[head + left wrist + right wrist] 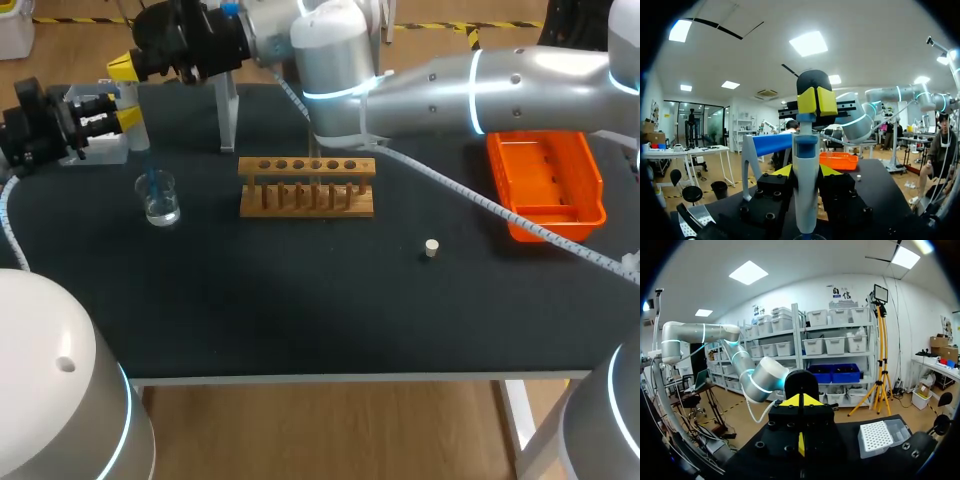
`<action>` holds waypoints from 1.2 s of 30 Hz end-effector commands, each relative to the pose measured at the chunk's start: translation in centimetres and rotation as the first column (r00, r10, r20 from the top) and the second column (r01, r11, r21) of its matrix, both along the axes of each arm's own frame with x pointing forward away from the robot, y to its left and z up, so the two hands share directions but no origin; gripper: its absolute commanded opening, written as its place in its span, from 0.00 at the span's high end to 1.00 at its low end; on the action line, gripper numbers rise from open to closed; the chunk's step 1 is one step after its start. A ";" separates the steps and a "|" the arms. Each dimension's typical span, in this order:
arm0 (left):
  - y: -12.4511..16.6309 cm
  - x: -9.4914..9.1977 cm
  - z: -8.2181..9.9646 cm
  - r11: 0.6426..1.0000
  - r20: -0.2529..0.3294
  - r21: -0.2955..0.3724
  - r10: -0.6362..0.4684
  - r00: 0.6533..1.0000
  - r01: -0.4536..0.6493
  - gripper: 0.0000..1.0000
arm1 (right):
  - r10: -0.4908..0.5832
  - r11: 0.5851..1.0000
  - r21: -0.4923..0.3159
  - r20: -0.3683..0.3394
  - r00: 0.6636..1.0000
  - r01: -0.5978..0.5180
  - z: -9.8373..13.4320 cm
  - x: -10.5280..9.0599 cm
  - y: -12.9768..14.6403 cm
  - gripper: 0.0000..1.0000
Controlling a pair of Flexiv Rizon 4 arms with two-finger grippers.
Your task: Invert the test tube, pick up the pipette, mount the tip to pipette, aspirate from beaker and dispense into the tube, eject the tip, return the pipette, and cap with the stopper.
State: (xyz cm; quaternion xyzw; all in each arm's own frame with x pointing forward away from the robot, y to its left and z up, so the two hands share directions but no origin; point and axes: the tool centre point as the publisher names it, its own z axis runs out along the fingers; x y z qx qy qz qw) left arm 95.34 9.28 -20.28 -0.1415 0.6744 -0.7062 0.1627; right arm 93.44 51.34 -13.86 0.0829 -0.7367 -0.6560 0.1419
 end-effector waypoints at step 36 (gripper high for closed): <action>0.2 0.1 0.3 1.000 0.002 -0.002 -0.003 1.000 0.003 1.00 | -0.010 0.999 0.036 0.027 1.000 0.009 1.3 1.2 -0.1 1.00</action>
